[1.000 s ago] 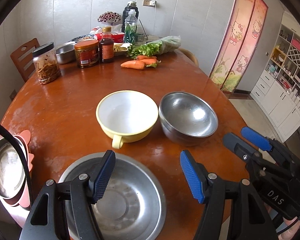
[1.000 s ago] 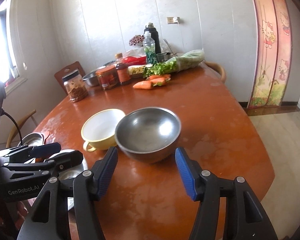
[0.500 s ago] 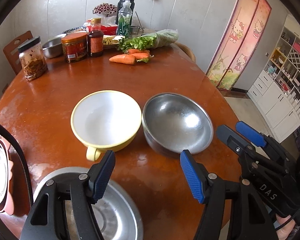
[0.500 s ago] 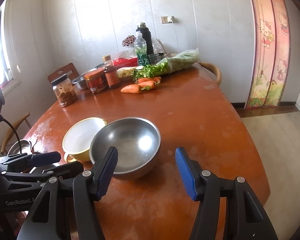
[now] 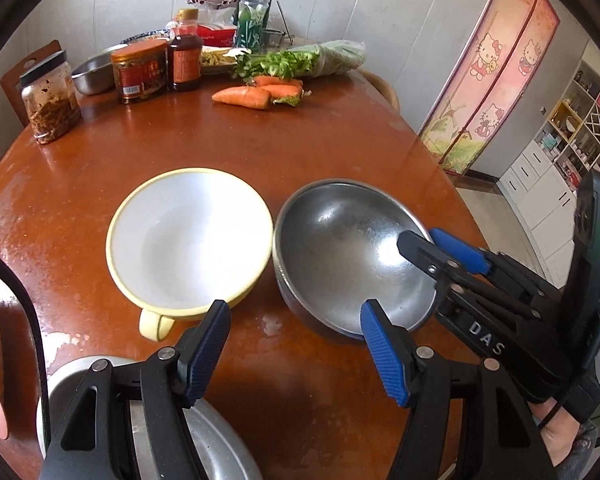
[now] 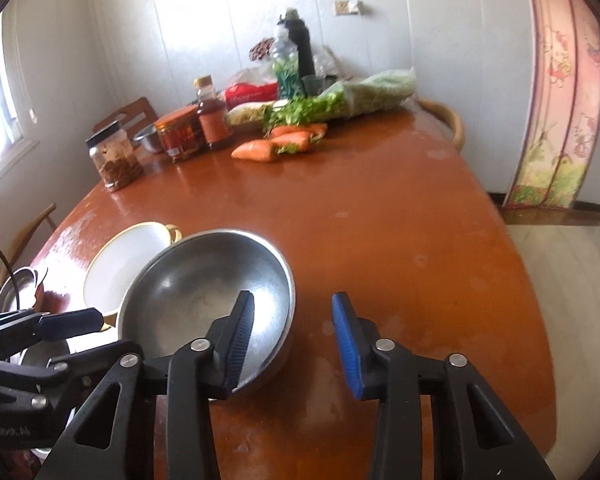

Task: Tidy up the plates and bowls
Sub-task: 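Grasp the rim of the steel mixing bowl with the left tool, then lift the steel bowl and carry it over the steel basin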

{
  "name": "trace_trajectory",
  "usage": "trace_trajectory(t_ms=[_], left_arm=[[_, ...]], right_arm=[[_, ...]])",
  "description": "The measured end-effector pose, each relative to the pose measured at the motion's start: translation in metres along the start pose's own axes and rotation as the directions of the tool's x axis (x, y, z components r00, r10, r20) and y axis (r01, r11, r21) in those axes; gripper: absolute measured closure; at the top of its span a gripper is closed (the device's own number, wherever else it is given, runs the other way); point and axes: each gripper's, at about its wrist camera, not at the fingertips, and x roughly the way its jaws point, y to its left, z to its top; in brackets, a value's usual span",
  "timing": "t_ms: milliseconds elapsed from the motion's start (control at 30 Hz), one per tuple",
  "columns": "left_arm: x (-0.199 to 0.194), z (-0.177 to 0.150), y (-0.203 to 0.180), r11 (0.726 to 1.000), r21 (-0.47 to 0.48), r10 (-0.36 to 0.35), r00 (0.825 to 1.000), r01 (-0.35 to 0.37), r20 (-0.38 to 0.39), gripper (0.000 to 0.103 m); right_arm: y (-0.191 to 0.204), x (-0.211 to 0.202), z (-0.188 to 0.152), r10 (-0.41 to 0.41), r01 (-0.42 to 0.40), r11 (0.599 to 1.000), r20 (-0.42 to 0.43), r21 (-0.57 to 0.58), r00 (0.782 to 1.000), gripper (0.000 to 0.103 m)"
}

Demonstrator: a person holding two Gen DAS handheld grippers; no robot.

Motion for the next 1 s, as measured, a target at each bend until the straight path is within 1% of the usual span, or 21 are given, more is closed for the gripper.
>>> trace_trajectory(t_ms=[167,300,333,367,433,733,800,933,1000], left_arm=[[0.006,0.000,-0.001,0.999,-0.009,-0.031,0.999,0.031,-0.011,0.036],[0.010,-0.001,-0.003,0.998,-0.007,-0.060,0.998,0.060,-0.024,0.037],[0.011,-0.001,-0.004,0.998,-0.002,-0.067,0.997,0.067,-0.025,0.039],[0.012,-0.002,-0.006,0.997,0.005,-0.073,0.997,0.073,-0.027,0.040],[0.012,-0.004,-0.009,0.997,0.016,-0.078,0.997,0.079,-0.029,0.045],[0.013,-0.007,-0.010,0.995,0.035,-0.089,0.996,0.090,-0.029,0.046],[0.014,-0.006,-0.011,0.995,0.035,-0.089,0.996,0.090,-0.030,0.046],[0.016,-0.005,-0.011,0.995,0.035,-0.092,0.995,0.093,-0.029,0.046],[0.018,-0.004,-0.012,0.995,0.038,-0.088,0.996,0.089,-0.030,0.046]], right_arm=[[0.000,0.007,-0.004,0.073,-0.073,0.997,-0.034,-0.002,0.997,0.074],[0.004,0.004,-0.008,0.089,-0.089,0.996,-0.033,-0.006,0.995,0.075],[0.004,0.003,-0.009,0.094,-0.094,0.996,-0.032,-0.003,0.995,0.075],[0.004,0.001,-0.010,0.095,-0.095,0.996,-0.031,-0.003,0.995,0.075],[0.005,-0.003,-0.014,0.096,-0.096,0.995,-0.033,-0.001,0.995,0.075],[0.004,-0.025,-0.033,0.089,-0.087,0.995,-0.030,0.049,0.996,0.074],[0.006,-0.025,-0.032,0.068,-0.068,0.997,-0.019,0.036,0.997,0.074],[0.002,-0.020,-0.024,0.067,-0.067,0.997,0.009,0.037,0.998,0.074],[0.002,-0.016,-0.020,0.063,-0.063,0.997,0.008,0.032,0.998,0.074]])
